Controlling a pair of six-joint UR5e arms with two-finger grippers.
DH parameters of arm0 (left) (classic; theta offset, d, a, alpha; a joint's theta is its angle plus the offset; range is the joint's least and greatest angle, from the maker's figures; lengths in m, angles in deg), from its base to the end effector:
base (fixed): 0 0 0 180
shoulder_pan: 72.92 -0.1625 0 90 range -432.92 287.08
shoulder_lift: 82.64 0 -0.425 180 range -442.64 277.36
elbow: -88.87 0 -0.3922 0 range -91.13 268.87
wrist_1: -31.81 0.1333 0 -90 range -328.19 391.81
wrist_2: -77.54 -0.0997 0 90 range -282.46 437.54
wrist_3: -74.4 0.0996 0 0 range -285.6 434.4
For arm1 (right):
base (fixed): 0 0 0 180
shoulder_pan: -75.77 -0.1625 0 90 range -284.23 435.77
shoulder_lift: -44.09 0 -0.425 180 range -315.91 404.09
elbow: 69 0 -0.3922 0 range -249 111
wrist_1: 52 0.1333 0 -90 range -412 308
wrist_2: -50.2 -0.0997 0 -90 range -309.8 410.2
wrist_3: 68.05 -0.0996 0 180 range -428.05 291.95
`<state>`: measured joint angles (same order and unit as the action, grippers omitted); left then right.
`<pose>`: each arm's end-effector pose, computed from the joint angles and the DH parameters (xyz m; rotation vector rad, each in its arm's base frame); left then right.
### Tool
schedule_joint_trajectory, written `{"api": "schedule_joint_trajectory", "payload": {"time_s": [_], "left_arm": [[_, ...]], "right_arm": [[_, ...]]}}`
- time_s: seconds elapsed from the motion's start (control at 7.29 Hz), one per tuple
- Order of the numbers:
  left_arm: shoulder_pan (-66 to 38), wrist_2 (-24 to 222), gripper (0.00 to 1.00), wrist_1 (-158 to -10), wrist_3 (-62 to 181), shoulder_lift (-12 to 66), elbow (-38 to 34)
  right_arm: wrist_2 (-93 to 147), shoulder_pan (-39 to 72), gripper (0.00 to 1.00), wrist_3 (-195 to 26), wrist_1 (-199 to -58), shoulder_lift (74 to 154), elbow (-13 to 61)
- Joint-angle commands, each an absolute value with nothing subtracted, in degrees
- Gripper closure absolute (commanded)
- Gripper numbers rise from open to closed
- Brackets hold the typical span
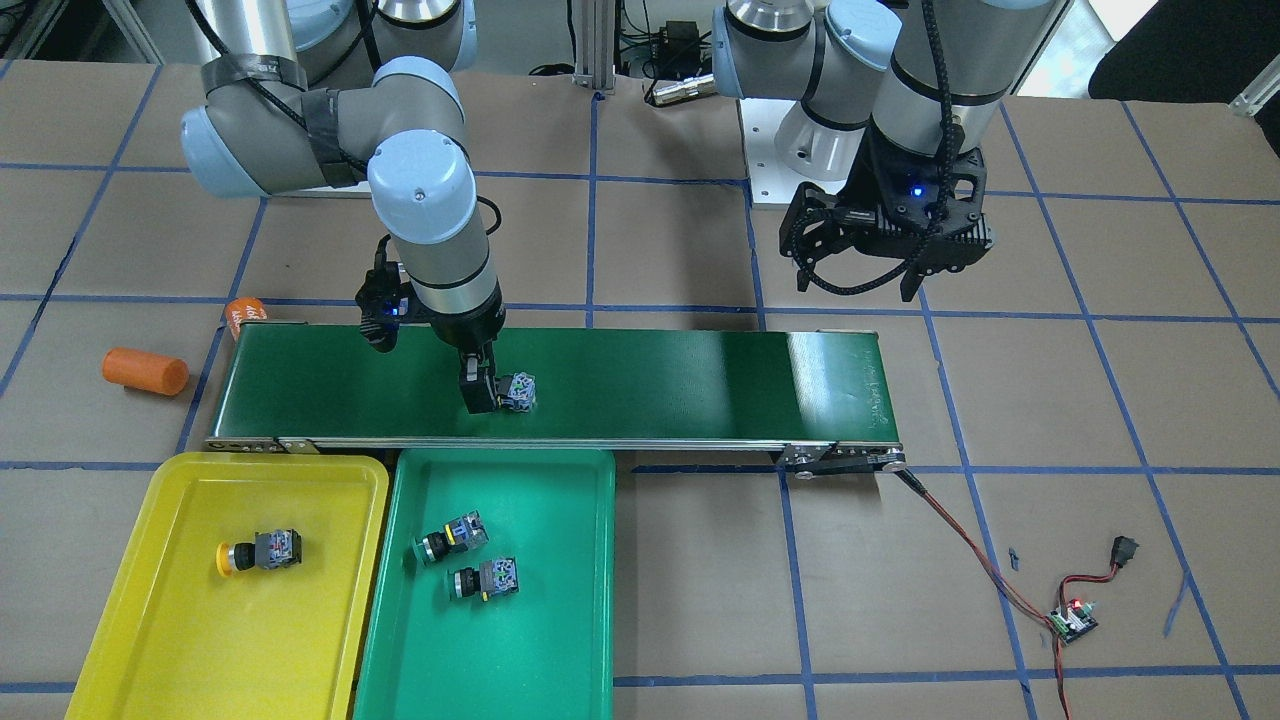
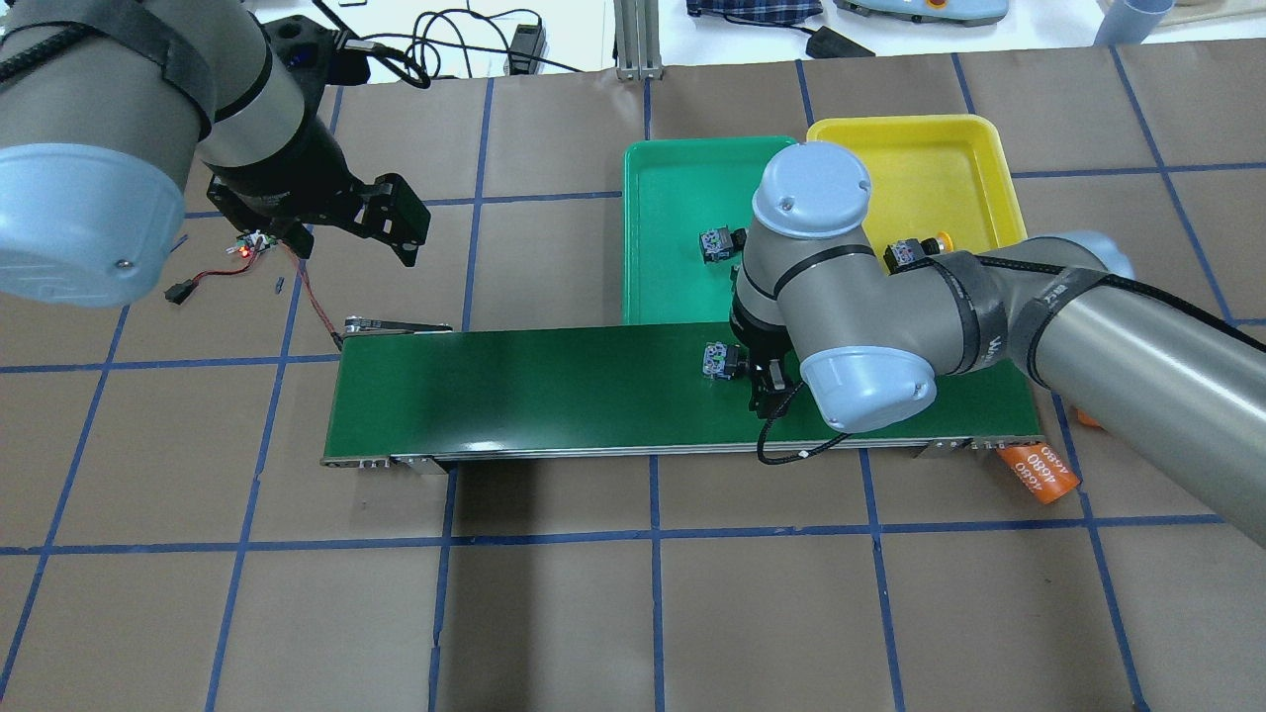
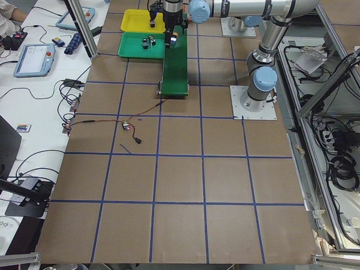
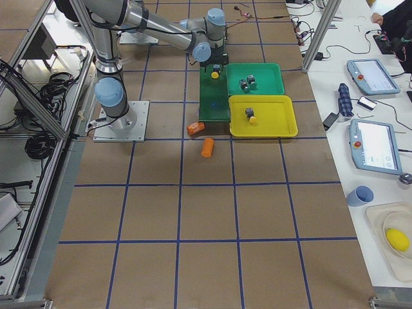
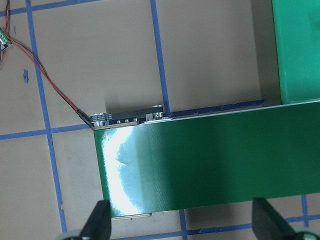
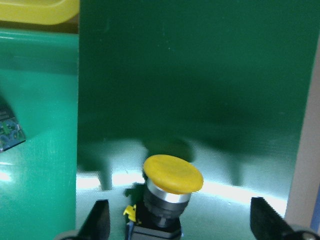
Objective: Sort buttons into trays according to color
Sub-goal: 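Carry the second yellow-cap switch into the yellow tray and release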
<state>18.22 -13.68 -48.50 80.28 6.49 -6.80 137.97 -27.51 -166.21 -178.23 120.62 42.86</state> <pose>-0.1409 -0.4895 0.4639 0.1892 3.1083 -0.1315 0.2530 -0.4748 0.2511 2.0960 2.2929 0.0362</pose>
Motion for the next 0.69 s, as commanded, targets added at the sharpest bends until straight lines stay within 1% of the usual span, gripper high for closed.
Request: {"api": "schedule_joint_trajectory", "payload": {"time_s": [0.0,0.14,0.27,0.41,0.55], "left_arm": [[18.22,-13.60,0.00,-48.17,80.29,6.74,-6.75],[18.22,-13.60,0.00,-48.17,80.29,6.74,-6.75],[18.22,-13.60,0.00,-48.17,80.29,6.74,-6.75],[18.22,-13.60,0.00,-48.17,80.29,6.74,-6.75],[18.22,-13.60,0.00,-48.17,80.29,6.83,-6.75]], "right_arm": [[138.35,-27.24,0.00,-166.40,-179.71,118.98,42.89],[138.35,-27.24,0.36,-166.32,-179.62,118.89,42.89],[137.91,-26.98,0.98,-166.14,-179.79,118.97,42.98],[137.91,-26.71,1.00,-166.49,-180.06,119.41,42.89],[138.26,-26.54,1.00,-166.40,-181.10,119.67,42.89]]}}
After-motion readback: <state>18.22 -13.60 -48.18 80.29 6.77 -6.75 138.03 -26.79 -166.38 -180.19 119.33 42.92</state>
